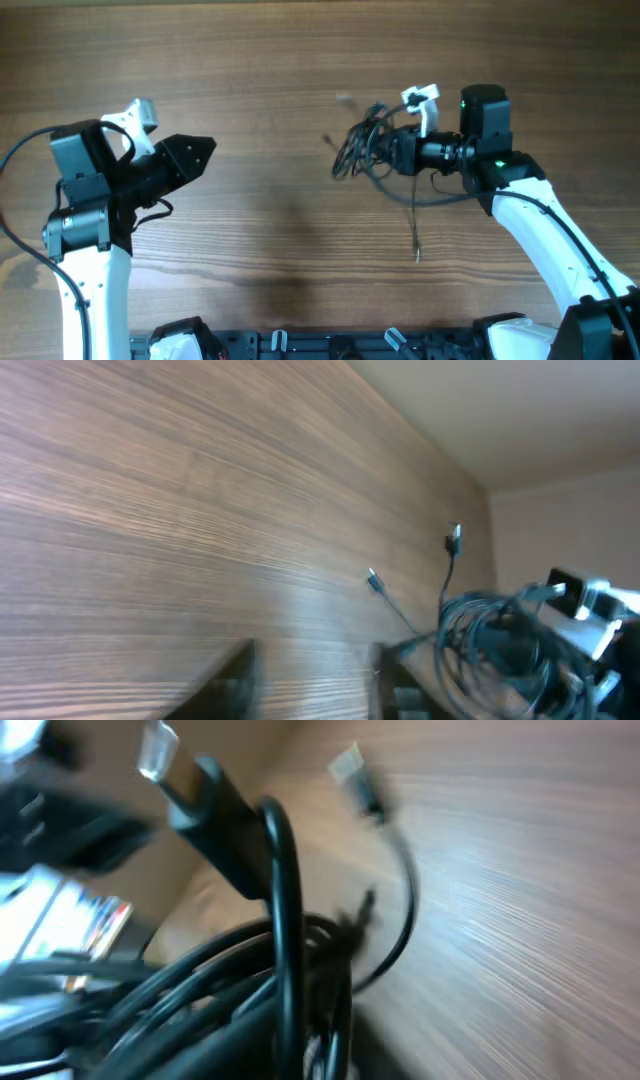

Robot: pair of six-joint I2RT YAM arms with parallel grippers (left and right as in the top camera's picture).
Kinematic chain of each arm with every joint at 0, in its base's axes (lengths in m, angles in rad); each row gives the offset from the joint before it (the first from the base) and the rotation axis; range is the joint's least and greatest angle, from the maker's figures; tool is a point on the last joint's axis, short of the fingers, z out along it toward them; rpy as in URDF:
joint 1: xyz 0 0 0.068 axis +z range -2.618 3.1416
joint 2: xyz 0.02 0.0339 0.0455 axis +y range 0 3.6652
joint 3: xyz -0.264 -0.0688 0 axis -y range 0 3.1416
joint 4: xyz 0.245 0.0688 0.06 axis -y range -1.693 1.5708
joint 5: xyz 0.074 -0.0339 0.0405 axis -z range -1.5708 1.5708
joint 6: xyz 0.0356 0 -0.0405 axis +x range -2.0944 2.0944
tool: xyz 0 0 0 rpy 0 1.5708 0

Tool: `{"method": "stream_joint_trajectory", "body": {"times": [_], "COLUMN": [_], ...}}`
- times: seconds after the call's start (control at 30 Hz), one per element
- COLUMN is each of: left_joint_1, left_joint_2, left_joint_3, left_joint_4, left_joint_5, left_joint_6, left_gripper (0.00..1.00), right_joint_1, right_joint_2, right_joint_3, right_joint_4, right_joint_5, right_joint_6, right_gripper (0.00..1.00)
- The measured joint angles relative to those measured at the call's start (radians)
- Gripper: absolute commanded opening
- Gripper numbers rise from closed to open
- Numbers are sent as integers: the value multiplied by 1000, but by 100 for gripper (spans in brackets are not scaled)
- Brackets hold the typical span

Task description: Untangle cables

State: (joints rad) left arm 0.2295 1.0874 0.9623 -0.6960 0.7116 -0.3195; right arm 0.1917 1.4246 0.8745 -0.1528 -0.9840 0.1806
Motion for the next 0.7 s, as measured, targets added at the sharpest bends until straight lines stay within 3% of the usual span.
{"method": "stream_joint_trajectory", "body": {"times": [0.03,0.1,0.17,0.37,0.53,0.7], "left_joint_1": [-11,-41,-79,-150,-186,-240], "left_joint_2": [0,1,1,1,3,43], "left_joint_3": [0,0,0,0,0,0], "left_joint_4": [0,5,5,7,7,5], "left_joint_5": [8,19,28,38,23,-16], "left_joint_6": [-4,-10,-13,-16,-16,-38], "left_gripper": [76,88,94,99,96,73], "right_joint_1": [5,14,17,19,19,19], "right_joint_2": [0,-2,-3,-8,-8,-8], "right_joint_3": [0,0,0,0,-1,-1], "right_joint_4": [5,5,-6,-150,-262,-285], "right_joint_5": [-30,-61,-44,302,593,680], "right_joint_6": [-29,-78,-97,45,249,332], "right_gripper": [100,100,100,100,100,100]}}
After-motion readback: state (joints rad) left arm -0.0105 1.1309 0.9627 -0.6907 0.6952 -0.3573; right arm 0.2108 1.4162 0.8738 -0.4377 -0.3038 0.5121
